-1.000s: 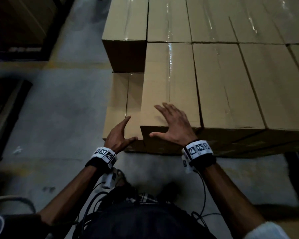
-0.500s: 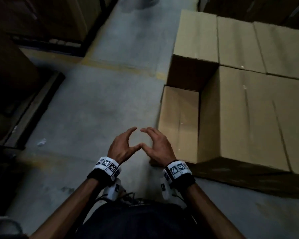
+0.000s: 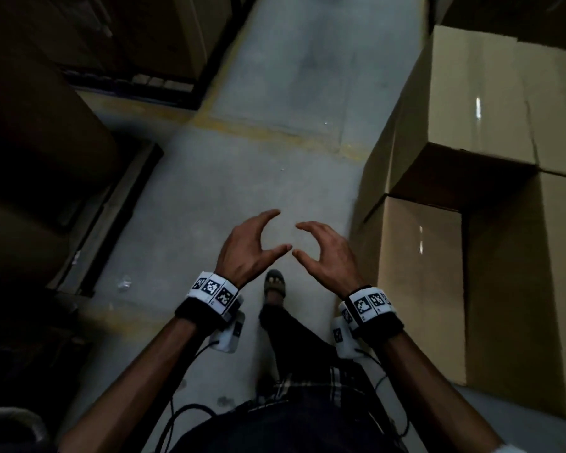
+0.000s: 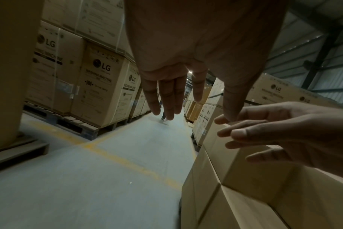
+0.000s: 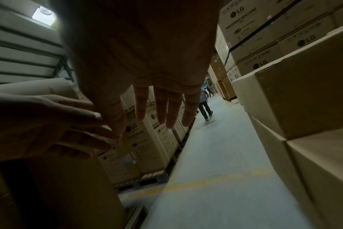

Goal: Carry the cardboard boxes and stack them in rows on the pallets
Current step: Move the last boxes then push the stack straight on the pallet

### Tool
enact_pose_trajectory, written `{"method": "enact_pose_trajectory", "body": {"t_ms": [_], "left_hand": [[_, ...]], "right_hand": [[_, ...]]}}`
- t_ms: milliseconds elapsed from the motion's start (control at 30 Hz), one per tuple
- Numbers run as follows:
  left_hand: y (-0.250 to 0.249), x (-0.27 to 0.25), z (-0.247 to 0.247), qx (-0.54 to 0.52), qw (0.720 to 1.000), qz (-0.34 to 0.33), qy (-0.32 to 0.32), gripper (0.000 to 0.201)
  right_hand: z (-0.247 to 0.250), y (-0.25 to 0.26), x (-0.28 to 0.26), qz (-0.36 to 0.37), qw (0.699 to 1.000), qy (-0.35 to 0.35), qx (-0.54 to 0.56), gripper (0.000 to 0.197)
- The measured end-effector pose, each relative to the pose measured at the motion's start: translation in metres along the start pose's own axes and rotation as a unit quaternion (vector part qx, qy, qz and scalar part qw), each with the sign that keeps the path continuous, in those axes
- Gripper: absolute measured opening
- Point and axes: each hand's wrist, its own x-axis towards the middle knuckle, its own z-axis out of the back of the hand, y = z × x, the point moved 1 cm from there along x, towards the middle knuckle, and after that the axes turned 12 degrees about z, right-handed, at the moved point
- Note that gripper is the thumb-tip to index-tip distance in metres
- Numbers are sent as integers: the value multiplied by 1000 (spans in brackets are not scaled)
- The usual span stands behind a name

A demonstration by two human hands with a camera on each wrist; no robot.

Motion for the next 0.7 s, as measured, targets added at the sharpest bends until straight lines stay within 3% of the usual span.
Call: {"method": "enact_pose_trajectory", "body": {"t_ms": [167, 333, 533, 700], "left_hand": [[-4, 117, 19, -25, 999, 17, 29, 73], [-34, 259, 45, -35, 997, 46, 48, 73], [-90, 416, 52, -18, 998, 2, 59, 72], [-145, 542, 34, -15, 994, -30, 103, 72]], "right_hand": [[1, -53, 117, -14, 999, -35, 0, 51], [26, -100, 238, -32, 999, -29, 11, 50], [67, -159, 355, -50, 998, -35, -6, 52], [119, -225, 439, -94, 992, -86, -12, 49]]}}
